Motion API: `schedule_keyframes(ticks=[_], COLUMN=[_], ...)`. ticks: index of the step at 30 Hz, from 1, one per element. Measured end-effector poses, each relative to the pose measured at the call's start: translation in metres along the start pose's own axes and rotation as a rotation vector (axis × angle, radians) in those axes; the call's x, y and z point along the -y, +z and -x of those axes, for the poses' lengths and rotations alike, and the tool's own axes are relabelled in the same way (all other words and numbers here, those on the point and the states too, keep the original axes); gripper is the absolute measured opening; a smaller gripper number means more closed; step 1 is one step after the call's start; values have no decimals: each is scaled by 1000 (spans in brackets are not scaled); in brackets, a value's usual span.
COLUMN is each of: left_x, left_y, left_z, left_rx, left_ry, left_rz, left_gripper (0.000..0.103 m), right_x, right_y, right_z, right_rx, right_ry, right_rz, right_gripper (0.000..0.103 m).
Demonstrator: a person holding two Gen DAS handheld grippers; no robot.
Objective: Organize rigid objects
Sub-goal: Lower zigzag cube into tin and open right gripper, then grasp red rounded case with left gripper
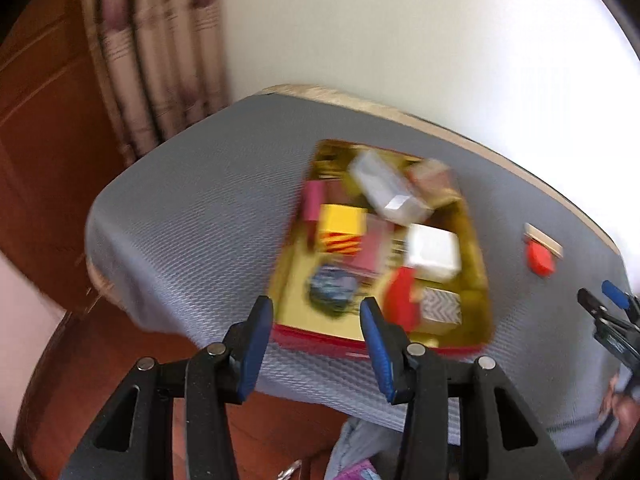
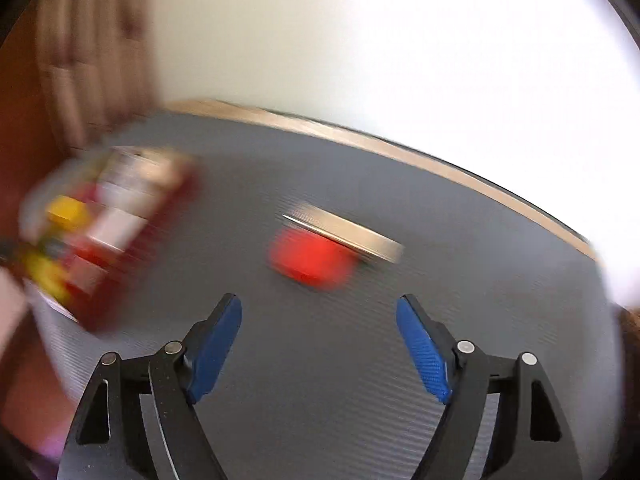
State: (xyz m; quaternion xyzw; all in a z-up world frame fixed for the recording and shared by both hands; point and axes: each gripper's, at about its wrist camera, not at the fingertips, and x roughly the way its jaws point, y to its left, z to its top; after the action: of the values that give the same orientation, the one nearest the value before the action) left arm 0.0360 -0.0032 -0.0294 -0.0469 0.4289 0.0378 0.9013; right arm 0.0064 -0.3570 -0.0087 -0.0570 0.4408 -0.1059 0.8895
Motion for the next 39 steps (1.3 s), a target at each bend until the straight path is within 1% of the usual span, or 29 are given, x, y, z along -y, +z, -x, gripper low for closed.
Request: schedule_keyframes(ticks=[2,4,5,6,7,8,10,13,15,18,19,21,23,26,29,31,32,33,35,37,38,39], left_x=[18,38,51,66,81,95,130,182,211,249,258,271,278,288,294,302,304,306,311,319,322,326], left_y=[-2,-2,0,2,5,8,17,34,45,57,59,64,66,67,70,70,69,69,66,61,60,56], left_z=[5,6,6,3,-1,-5,-15,-37,-54,-88,-98,-119,-131,-151,-159,-162,-163,-164,-168,-181,-178,-178], left_rx=[-8,-35,-53,-72,-89,-104,-127,-156,-177,-236,-259,-289,-302,-341,-360,-365,-364,-363,-375,-405,-368,-360], left_ry=[-68,-145,-180,-204,-216,-227,-265,-274,-303,-310,-296,-267,-236,-219,-267,-277,-272,-269,-268,-237,-229,-208], left_rz=[-57,-99,-121,-148,-178,-200,-240,-293,-318,-341,-344,-345,-350,-358,-333,-344,-353,-363,-382,-407,-429,-459], left_gripper=[46,48,49,54,54,54,54,55,55,55,55,55,55,55,55,56,57,61,61,61,61,61], right_x=[36,69,79,89,98,107,120,127,129,136,139,145,150,153,154,154,151,154,155,155,155,155], right_y=[-18,-34,-39,-43,-48,-53,-57,-57,-57,-58,-58,-59,-59,-60,-59,-59,-59,-61,-61,-60,-59,-59], right_z=[-6,-11,-13,-16,-18,-20,-21,-15,-14,-10,-9,-8,-7,-6,-6,-6,-4,-5,-6,-8,-9,-10], right_rx=[-39,-67,-76,-84,-88,-91,-92,-65,-59,-42,-37,-28,-21,-17,-20,-22,-23,-25,-26,-30,-33,-36], right_ry=[-95,-196,-222,-241,-253,-250,-204,-178,-162,-128,-116,-87,-61,-43,-31,-25,-23,-21,-19,-16,-13,-10], right_rz=[-11,-10,-8,-10,-18,-41,-108,-138,-151,-174,-186,-215,-239,-249,-235,-235,-235,-235,-236,-237,-237,-236], right_gripper=[77,77,78,80,86,88,90,96,96,97,97,97,97,97,97,97,97,97,97,97,97,97])
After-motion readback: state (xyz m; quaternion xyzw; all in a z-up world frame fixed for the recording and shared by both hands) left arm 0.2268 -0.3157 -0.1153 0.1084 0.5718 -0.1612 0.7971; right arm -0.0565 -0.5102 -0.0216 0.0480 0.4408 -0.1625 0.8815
